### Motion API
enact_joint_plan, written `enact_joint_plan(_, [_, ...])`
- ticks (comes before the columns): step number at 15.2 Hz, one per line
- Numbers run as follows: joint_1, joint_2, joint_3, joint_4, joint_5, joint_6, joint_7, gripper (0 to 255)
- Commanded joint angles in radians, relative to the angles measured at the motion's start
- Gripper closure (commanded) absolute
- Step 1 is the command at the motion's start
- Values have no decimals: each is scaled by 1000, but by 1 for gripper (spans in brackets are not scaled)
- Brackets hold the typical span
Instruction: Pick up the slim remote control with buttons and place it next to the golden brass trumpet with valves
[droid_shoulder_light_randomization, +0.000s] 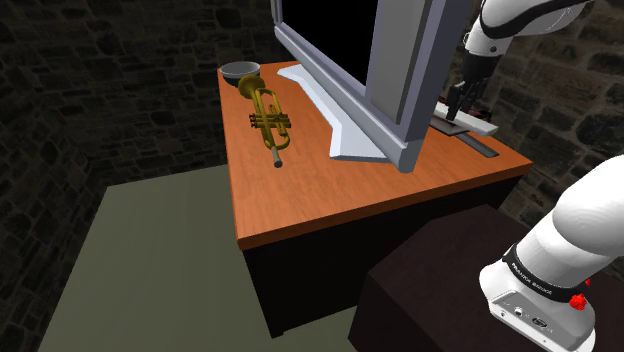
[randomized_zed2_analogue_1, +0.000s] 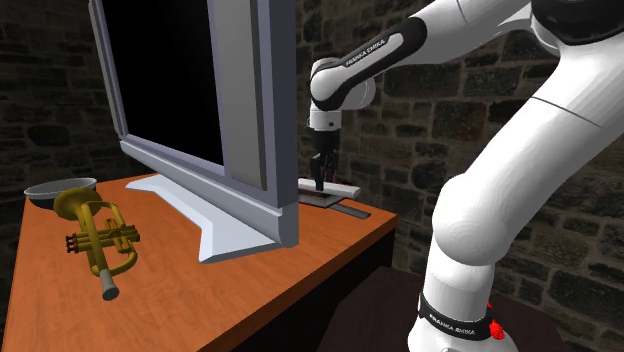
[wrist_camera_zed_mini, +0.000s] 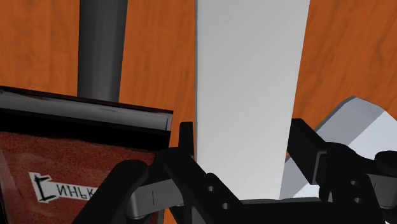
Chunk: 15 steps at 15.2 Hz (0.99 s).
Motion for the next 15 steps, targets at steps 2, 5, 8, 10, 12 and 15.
enact_joint_plan(2, [2,-10,7,39,4,-49,1,255])
enact_joint_plan(5, [3,-20,12,72,7,-92,2,255])
enact_joint_plan(8, [4,-27,18,107,10,-134,2,255])
enact_joint_plan(10, [5,-31,21,131,12,-162,2,255])
enact_joint_plan(12, [6,-33,24,156,14,-190,2,255])
enact_joint_plan(15, [27,-31,63,153,35,-187,50,255])
